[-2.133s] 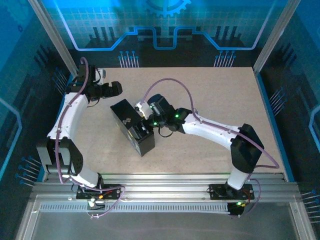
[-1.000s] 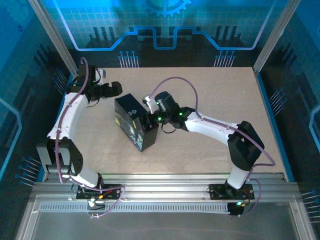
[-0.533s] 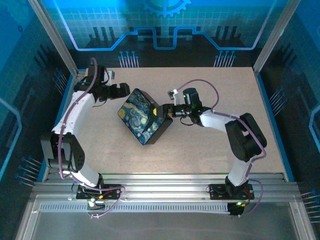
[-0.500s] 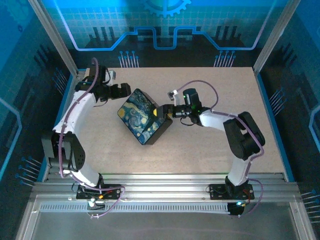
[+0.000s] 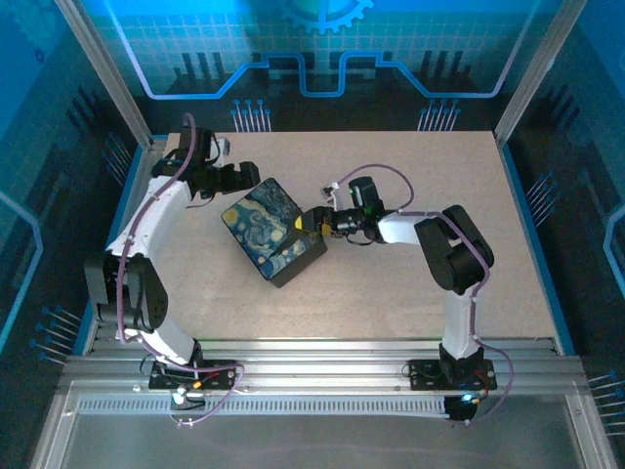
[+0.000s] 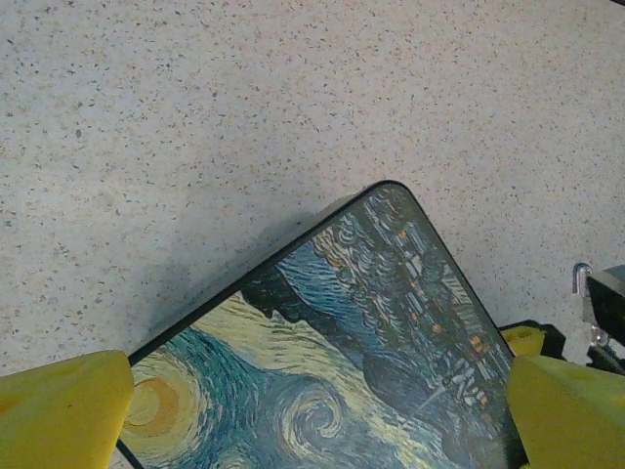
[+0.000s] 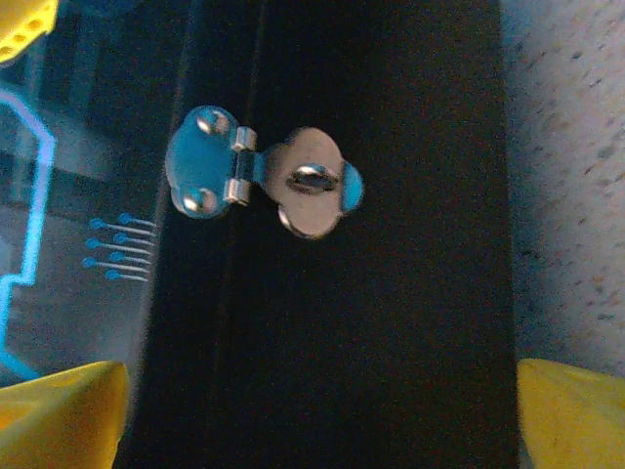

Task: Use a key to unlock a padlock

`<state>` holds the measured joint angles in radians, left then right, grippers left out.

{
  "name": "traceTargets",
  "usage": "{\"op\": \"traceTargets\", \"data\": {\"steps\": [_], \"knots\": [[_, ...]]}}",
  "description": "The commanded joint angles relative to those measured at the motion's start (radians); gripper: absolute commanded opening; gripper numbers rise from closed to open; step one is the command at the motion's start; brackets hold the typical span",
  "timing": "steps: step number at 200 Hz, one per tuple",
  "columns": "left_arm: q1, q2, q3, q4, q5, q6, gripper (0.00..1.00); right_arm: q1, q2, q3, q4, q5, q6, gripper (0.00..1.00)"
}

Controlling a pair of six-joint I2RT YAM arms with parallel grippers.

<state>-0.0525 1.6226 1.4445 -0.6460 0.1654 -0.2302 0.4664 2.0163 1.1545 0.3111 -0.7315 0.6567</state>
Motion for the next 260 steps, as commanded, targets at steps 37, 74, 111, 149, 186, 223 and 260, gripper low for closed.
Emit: {"op": "traceTargets", "data": {"steps": [37,74,111,149,186,223,260], "knots": [[-0.003,-0.018,0.027,-0.009,-0.015,0.007,0.99,-0.007,-0.093,0.173,-0.511,0.299,-0.398,1.0],[-0.002,-0.04,-0.005,0.019,-0.07,0.042,0.99,-0.021,-0.193,0.114,-0.482,0.385,-0.462,1.0],[0.019,-0.175,-0.31,0.434,-0.142,0.14,0.99,-0.053,-0.388,-0.066,-0.372,0.674,-0.65,1.0],[0.053,-0.248,-0.575,0.733,-0.209,0.172,0.99,-0.218,-0.566,-0.26,-0.279,0.718,-0.638,1.0],[0.051,-0.297,-0.835,1.016,-0.289,0.171,0.99,-0.36,-0.657,-0.441,-0.148,0.721,-0.595,1.0],[0.046,-0.297,-1.021,1.265,-0.307,0.197,0.99,-0.439,-0.653,-0.55,-0.013,0.715,-0.599,1.0],[0.022,-0.254,-1.122,1.518,-0.331,0.233,0.99,-0.437,-0.633,-0.638,0.158,0.736,-0.643,1.0]]}}
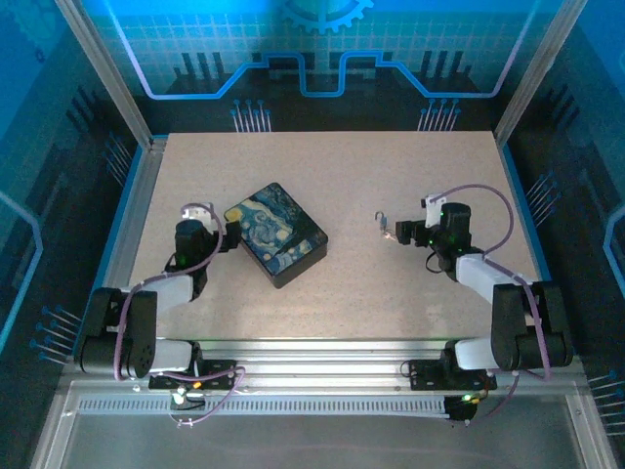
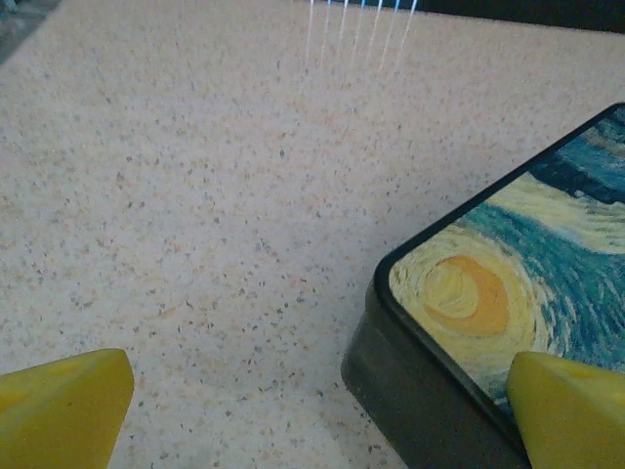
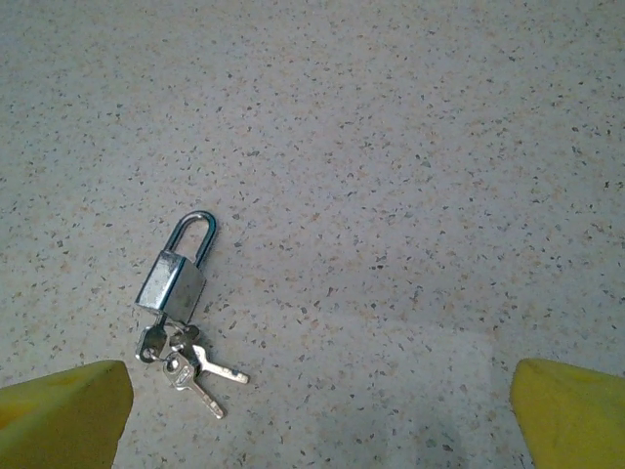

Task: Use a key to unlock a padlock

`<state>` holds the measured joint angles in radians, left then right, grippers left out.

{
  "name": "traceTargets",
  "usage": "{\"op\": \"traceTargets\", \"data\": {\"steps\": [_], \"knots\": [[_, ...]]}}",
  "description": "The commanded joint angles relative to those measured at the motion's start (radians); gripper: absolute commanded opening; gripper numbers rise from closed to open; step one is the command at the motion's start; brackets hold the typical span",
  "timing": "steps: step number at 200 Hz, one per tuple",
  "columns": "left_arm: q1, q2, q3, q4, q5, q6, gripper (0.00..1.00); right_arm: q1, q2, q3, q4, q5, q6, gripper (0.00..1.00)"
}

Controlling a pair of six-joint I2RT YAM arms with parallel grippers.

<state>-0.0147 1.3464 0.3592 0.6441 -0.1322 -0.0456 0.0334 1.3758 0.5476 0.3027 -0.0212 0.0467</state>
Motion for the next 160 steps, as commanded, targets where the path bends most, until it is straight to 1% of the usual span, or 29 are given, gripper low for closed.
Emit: {"op": "traceTargets", "data": {"steps": [1,10,20,28,35,39,49,60,75,86,133,147,160], "knots": [[-0.016,0.024,-0.037,0.231,-0.033,0.049,0.99,-0.004,0.008,-0.033,0.172,0.026,-0.036,1.0],[-0.019,0.066,-0.033,0.254,-0.018,0.057,0.99,-0.001,0.015,-0.041,0.211,0.028,-0.046,1.0],[-0.032,0.124,-0.042,0.326,-0.018,0.075,0.99,-0.001,0.033,-0.049,0.257,0.031,-0.049,1.0],[-0.047,0.174,-0.056,0.391,-0.032,0.09,0.99,-0.004,0.052,-0.056,0.29,0.025,-0.047,1.0],[-0.057,0.22,-0.068,0.48,-0.053,0.107,0.99,0.0,0.082,-0.079,0.356,0.027,-0.049,1.0],[-0.063,0.227,-0.071,0.498,-0.073,0.108,0.99,0.004,0.1,-0.092,0.394,0.028,-0.054,1.0],[-0.064,0.208,-0.062,0.445,-0.08,0.097,0.99,0.015,0.134,-0.113,0.464,0.04,-0.062,1.0],[-0.064,0.216,-0.044,0.422,-0.092,0.099,0.99,0.021,0.129,-0.119,0.462,0.053,-0.063,1.0],[-0.055,0.21,-0.012,0.352,-0.108,0.076,0.99,0.019,0.13,-0.116,0.458,0.049,-0.06,1.0],[-0.048,0.211,0.002,0.333,-0.145,0.053,0.99,0.019,0.13,-0.116,0.453,0.049,-0.059,1.0],[-0.042,0.212,0.004,0.328,-0.133,0.049,0.99,0.017,0.129,-0.115,0.45,0.049,-0.06,1.0],[-0.016,0.205,0.018,0.291,-0.074,0.034,0.99,0.018,0.129,-0.115,0.449,0.049,-0.06,1.0],[-0.014,0.206,0.017,0.294,-0.052,0.04,0.99,0.018,0.129,-0.115,0.449,0.048,-0.059,1.0]]}}
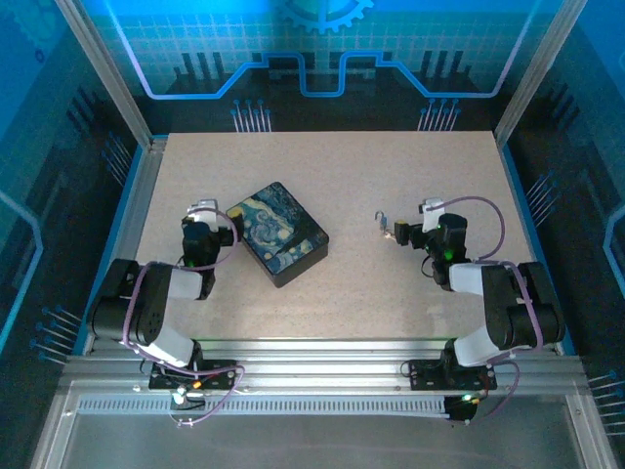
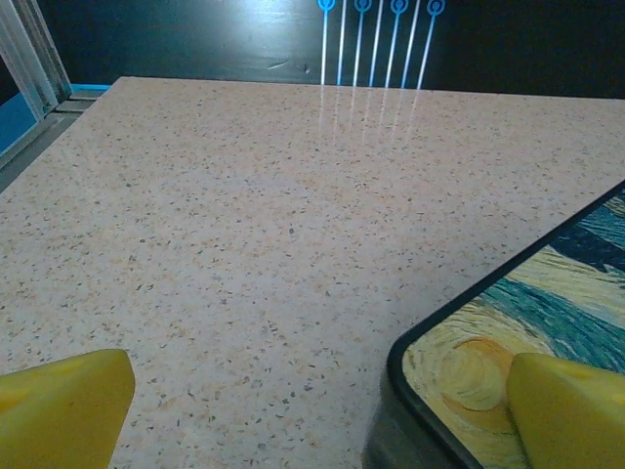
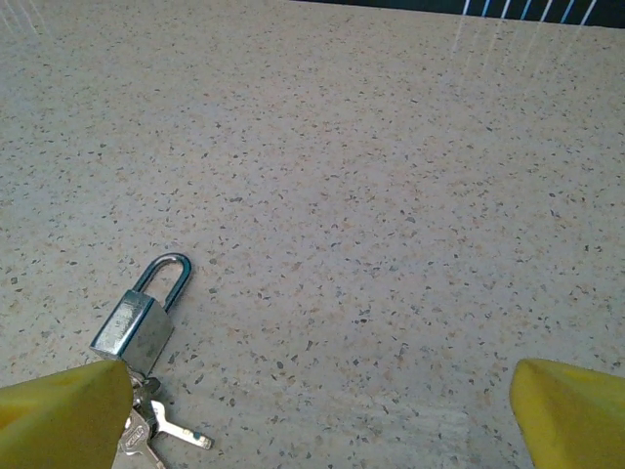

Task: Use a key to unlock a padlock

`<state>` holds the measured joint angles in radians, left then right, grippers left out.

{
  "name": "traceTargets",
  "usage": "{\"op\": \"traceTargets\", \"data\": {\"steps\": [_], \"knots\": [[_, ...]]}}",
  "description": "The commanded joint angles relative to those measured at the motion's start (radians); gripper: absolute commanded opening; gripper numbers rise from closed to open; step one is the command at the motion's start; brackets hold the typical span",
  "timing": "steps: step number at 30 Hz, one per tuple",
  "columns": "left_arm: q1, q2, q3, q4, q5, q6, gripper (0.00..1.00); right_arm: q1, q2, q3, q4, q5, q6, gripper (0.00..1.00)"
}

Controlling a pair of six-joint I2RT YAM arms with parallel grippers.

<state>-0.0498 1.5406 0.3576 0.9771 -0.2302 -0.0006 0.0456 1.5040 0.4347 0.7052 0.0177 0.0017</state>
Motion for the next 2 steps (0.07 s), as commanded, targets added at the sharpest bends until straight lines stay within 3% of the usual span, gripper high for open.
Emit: {"op": "traceTargets", "data": {"steps": [1,2], "knots": [[0.021,0.012,0.019,-0.04,0.046,-0.004,0.99,0.006,0.001,-0.002,0.046,0.01,-0.015,1.0],[0.021,0.013,0.02,-0.039,0.046,-0.004,0.99,0.005,0.001,-0.002,0.047,0.008,-0.014,1.0]]}}
